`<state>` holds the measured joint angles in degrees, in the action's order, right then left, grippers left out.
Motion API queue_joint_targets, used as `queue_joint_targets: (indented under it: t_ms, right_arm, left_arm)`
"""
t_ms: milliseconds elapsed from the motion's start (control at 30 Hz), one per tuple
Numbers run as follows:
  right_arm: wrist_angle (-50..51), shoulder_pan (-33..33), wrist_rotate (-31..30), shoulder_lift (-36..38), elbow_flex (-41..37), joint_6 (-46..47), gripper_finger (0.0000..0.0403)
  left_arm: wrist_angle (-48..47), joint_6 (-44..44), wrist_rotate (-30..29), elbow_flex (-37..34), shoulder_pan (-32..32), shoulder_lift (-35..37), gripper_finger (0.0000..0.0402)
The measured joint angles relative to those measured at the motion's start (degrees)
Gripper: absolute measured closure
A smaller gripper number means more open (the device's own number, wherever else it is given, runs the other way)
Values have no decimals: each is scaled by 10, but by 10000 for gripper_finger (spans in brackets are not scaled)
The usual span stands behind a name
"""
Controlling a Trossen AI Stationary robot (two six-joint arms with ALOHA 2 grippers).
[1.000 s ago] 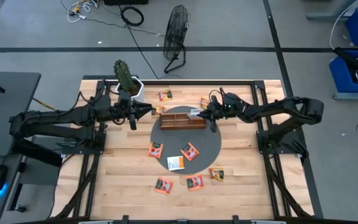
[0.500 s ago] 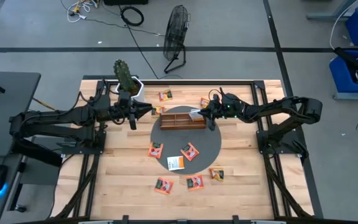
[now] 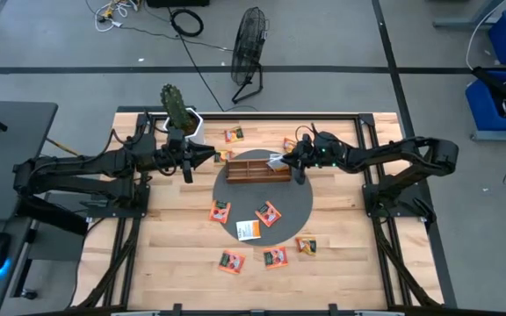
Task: Pick & Place Tea
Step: Put the white tea bag into the right section of the wooden organizer
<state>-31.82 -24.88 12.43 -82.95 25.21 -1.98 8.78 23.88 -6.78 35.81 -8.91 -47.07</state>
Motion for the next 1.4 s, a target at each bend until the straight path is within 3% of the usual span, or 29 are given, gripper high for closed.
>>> queue_joint_targets:
  t_ms: [400, 500, 633, 833, 1000, 1400]
  right_arm:
    - [144, 0, 1, 142, 43, 45, 334]
    - [253, 0, 6, 145, 97, 51, 334]
    - [466, 0, 5, 110, 199, 18, 334]
    - [618, 0, 20, 42, 330, -20, 334]
    - [668, 0, 25, -14, 395, -48, 334]
    - [707, 1, 20, -114, 462, -100, 334]
  left_arm:
    - [0, 0, 0, 0, 0, 0, 323]
    - [0, 0, 0, 0, 0, 0, 323]
    - [0, 0, 0, 0, 0, 0, 323]
    - [0, -4, 0, 0, 0, 0, 323]
    - [0, -4, 0, 0, 0, 0, 323]
    - [-1, -5, 1, 0, 2, 0, 323]
